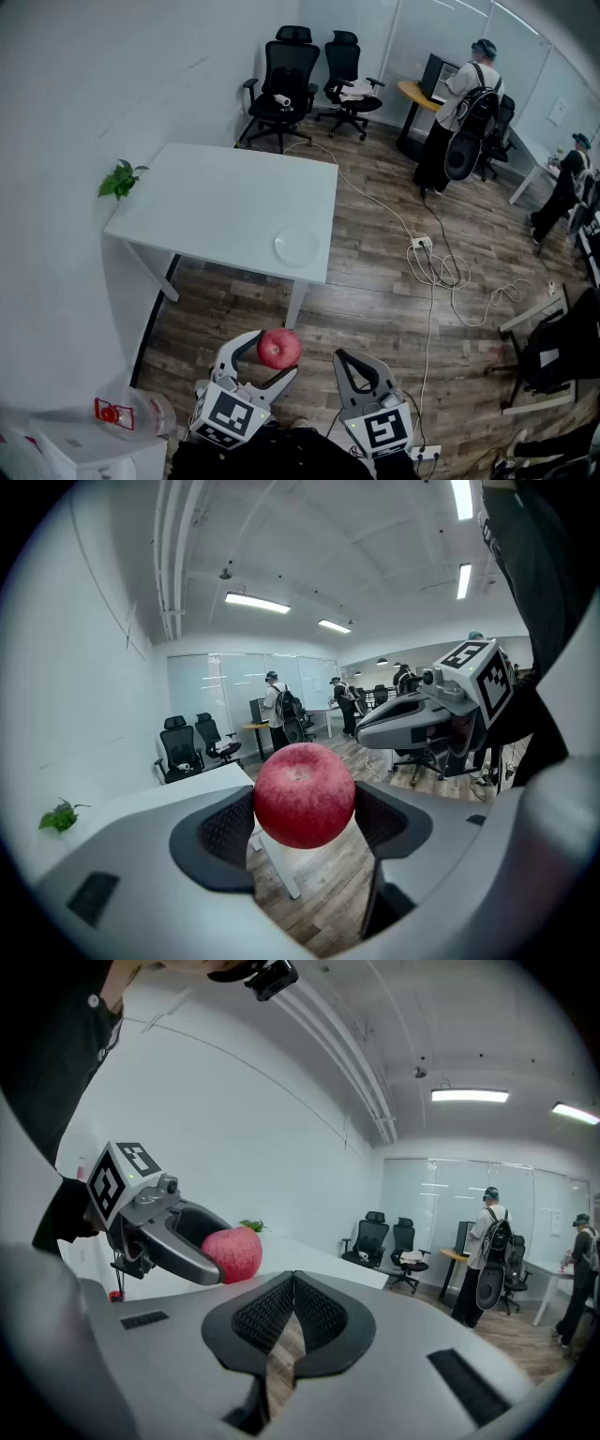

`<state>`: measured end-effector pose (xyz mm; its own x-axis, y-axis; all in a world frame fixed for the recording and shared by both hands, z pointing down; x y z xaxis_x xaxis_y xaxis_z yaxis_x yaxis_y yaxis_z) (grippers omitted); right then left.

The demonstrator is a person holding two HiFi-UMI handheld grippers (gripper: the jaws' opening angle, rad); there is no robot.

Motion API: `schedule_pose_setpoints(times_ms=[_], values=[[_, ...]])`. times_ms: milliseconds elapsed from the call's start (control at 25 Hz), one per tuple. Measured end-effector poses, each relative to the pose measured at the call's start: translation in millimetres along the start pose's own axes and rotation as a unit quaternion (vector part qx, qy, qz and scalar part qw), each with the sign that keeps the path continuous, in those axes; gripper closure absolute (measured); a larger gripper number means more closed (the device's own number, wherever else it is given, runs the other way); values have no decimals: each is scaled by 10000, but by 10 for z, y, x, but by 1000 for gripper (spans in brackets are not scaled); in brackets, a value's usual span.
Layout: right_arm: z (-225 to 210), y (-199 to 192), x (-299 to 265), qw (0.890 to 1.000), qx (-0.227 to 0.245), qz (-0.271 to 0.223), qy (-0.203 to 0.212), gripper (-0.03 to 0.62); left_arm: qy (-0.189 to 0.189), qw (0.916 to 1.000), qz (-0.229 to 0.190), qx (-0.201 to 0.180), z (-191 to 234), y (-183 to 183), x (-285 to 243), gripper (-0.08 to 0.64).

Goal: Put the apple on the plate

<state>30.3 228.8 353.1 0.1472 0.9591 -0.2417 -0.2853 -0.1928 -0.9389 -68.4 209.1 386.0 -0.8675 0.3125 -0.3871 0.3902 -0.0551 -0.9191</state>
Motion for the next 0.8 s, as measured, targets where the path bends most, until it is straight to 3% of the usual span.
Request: schedule_pose_setpoints(times_ms=[800], values=[[197,10,-20,9999,-94,109,83,551,-65,10000,-8,-71,32,-65,108,218]])
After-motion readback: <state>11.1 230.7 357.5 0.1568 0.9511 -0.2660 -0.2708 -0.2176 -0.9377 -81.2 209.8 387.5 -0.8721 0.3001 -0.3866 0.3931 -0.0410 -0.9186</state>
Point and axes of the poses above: the fingertips, and each gripper's own axes: x backward along the fingers, z to its left, y out of its top, the point moved 1 cm from there along x, backward along the fingers, and after that the axes turned 15 degrees about -y, right-handed, at the moved point
